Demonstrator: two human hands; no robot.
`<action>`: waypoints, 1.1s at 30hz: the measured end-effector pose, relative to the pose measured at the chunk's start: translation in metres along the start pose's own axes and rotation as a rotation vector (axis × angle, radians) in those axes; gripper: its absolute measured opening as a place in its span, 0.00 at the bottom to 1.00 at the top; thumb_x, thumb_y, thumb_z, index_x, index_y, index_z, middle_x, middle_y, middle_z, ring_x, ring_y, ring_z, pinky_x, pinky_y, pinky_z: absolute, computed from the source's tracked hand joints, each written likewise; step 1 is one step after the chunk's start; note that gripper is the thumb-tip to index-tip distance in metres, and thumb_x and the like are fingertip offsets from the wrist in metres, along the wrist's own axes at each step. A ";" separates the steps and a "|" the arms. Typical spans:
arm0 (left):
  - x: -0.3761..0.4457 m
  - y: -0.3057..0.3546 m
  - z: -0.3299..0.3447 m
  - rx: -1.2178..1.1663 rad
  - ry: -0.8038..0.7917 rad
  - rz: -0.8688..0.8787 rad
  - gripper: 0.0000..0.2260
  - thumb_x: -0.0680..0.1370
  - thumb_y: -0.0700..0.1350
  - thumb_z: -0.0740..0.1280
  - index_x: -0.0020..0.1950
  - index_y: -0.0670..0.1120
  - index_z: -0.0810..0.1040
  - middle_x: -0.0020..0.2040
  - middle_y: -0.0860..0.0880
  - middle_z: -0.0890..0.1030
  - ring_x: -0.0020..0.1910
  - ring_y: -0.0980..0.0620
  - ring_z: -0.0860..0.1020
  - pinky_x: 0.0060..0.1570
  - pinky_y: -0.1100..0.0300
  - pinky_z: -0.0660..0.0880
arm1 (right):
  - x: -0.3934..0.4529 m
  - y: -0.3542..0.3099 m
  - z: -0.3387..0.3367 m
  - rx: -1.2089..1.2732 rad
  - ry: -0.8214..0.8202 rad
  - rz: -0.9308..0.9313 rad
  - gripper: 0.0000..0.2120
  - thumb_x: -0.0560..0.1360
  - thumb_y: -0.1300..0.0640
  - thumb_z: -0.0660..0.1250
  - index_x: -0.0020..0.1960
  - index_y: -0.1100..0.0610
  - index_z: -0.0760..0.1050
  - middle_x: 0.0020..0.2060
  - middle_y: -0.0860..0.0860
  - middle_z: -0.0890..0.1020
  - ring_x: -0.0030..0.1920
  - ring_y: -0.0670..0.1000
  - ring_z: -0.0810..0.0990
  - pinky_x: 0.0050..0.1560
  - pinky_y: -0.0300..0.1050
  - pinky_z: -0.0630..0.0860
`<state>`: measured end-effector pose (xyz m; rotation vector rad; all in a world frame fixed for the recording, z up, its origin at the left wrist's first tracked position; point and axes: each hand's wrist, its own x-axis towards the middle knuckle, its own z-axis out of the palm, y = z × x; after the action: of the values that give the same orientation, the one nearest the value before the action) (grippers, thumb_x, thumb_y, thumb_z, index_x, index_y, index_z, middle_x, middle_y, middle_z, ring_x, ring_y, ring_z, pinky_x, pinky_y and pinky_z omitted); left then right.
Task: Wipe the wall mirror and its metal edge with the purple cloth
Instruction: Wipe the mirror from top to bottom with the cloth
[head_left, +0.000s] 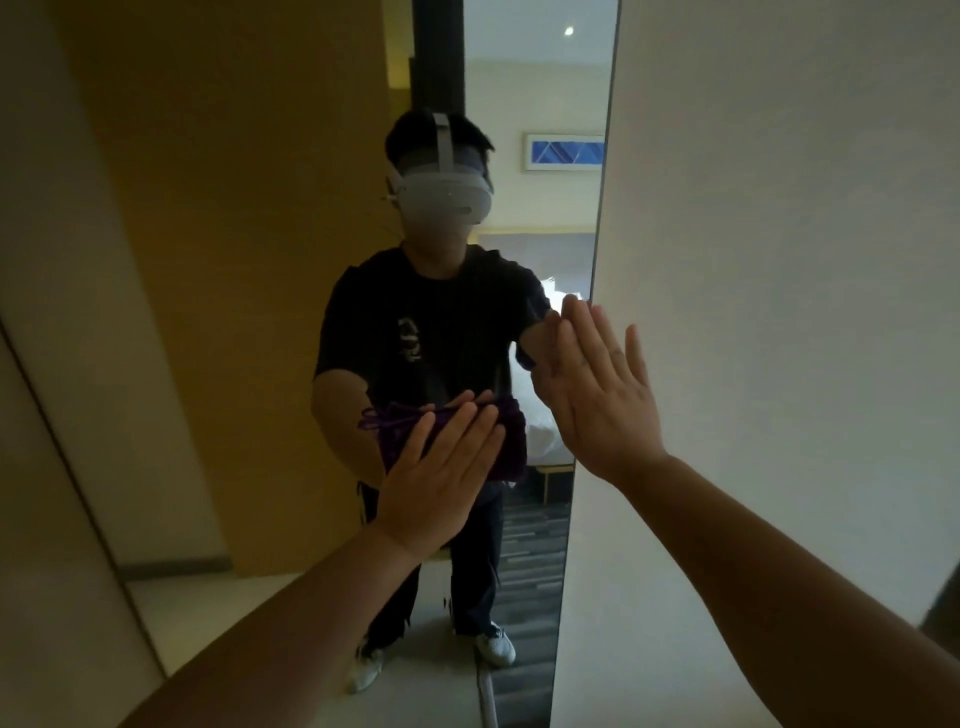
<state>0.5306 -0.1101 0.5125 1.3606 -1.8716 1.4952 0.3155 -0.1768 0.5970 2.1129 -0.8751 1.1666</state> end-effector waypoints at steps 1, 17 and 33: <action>0.002 0.000 -0.006 -0.029 -0.012 -0.011 0.21 0.85 0.42 0.48 0.78 0.43 0.61 0.77 0.44 0.66 0.76 0.43 0.63 0.74 0.42 0.58 | -0.002 0.002 -0.005 -0.020 -0.034 0.012 0.29 0.84 0.51 0.54 0.81 0.57 0.49 0.80 0.56 0.51 0.80 0.57 0.47 0.79 0.60 0.45; 0.250 -0.072 -0.079 0.038 0.118 -0.184 0.24 0.83 0.49 0.59 0.77 0.43 0.63 0.77 0.43 0.65 0.76 0.42 0.63 0.71 0.44 0.62 | 0.023 0.068 -0.046 -0.057 -0.066 0.128 0.28 0.83 0.49 0.49 0.79 0.60 0.55 0.80 0.57 0.54 0.79 0.54 0.44 0.78 0.56 0.42; 0.017 0.048 0.007 -0.009 -0.073 0.191 0.20 0.85 0.45 0.55 0.78 0.47 0.66 0.77 0.48 0.66 0.75 0.47 0.67 0.71 0.49 0.65 | -0.081 0.065 0.016 0.037 -0.123 0.186 0.23 0.79 0.56 0.62 0.73 0.59 0.67 0.73 0.60 0.68 0.75 0.61 0.63 0.76 0.60 0.56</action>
<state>0.4835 -0.1255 0.4981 1.2783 -2.1023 1.5424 0.2407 -0.2074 0.5296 2.1894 -1.1345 1.1614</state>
